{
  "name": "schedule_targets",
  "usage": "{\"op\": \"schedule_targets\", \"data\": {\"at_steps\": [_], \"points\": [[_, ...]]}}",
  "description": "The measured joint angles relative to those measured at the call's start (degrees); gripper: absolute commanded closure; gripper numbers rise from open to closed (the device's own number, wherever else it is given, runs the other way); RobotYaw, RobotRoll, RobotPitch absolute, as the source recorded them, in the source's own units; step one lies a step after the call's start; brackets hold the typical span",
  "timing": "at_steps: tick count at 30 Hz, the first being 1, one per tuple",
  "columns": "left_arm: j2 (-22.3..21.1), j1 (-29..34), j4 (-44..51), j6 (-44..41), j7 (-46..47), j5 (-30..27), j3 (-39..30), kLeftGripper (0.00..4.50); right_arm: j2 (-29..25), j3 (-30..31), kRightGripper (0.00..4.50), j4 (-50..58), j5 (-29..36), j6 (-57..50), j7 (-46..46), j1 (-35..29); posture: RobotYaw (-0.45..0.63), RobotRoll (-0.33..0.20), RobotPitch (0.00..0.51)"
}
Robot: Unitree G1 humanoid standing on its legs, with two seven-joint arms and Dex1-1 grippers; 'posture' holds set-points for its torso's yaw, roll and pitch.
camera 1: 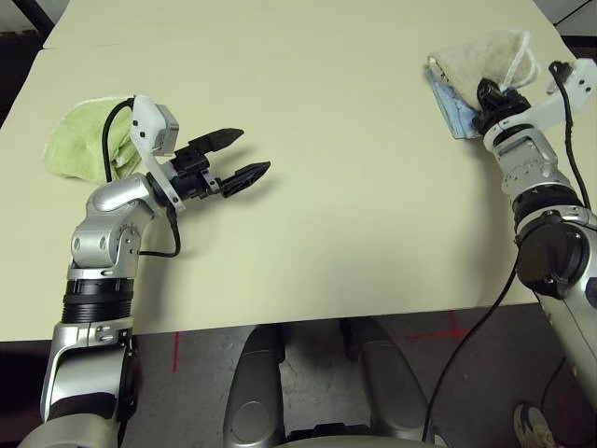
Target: Fold the towel and set it aside.
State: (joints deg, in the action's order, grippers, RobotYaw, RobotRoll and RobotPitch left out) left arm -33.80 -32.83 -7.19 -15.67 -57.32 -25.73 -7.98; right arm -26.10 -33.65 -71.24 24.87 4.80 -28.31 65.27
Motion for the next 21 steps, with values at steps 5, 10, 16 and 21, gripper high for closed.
{"op": "schedule_targets", "data": {"at_steps": [5, 10, 16, 21], "points": [[1.20, -3.54, -3.13, 1.45, -1.22, 0.18, 0.86, 0.00, 2.10, -3.03, 4.48, 7.33, 4.97, -3.07, 2.75, -3.16, -0.05, 0.000, 0.269], [2.09, -6.33, -6.49, 3.44, -2.96, 0.71, 2.57, 0.00, 6.71, -5.34, 4.48, 17.84, 10.46, -9.00, 10.01, -6.28, -0.06, 0.000, 0.251], [2.31, -7.44, -7.95, 4.62, -4.41, 0.97, 3.01, 0.00, 13.88, -5.53, 4.48, 31.72, 15.58, -15.27, 19.96, -10.41, -0.06, 0.000, 0.239], [3.05, -7.45, -7.98, 4.85, -4.63, 1.01, 3.53, 0.00, 16.46, -5.11, 4.48, 35.54, 16.86, -15.99, 24.54, -10.32, -0.05, 0.000, 0.239]]}}
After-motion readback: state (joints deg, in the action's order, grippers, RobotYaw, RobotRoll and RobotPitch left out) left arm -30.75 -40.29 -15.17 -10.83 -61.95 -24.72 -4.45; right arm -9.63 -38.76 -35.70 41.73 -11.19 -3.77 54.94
